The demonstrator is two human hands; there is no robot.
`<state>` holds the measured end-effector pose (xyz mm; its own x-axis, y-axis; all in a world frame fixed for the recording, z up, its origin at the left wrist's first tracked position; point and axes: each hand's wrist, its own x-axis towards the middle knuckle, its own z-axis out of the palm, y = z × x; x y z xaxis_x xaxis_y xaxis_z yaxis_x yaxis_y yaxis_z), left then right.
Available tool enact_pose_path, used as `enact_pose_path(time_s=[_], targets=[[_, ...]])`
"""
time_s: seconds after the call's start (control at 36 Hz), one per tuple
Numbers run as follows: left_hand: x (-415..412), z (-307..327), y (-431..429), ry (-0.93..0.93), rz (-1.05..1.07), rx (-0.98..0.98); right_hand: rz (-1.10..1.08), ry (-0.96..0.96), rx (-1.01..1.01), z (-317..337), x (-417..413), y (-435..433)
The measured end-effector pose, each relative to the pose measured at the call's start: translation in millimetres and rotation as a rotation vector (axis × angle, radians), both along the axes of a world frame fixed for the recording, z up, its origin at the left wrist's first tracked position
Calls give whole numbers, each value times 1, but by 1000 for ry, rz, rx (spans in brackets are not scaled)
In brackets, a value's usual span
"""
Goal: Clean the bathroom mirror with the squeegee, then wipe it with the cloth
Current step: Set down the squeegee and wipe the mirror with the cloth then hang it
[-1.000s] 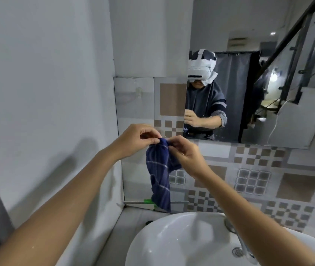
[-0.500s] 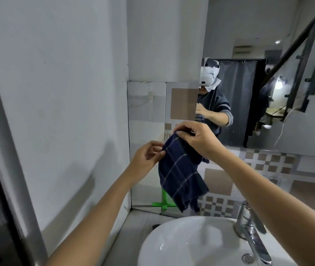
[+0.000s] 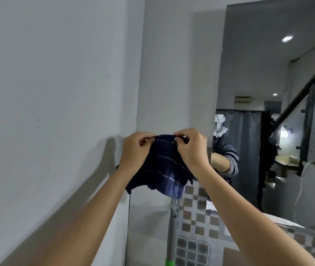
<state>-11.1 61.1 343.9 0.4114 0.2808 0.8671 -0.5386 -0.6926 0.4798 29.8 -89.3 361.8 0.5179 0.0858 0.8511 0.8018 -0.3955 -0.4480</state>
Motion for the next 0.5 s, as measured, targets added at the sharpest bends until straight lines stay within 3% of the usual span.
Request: enact_pose_path(time_s=[0.33,0.5], targets=[[56,0,24,7,70,-104,-136,-101,-121,-11,49,53],[65,-15,30,46,-38,-186,-114,-75,-120,-30,51,49]])
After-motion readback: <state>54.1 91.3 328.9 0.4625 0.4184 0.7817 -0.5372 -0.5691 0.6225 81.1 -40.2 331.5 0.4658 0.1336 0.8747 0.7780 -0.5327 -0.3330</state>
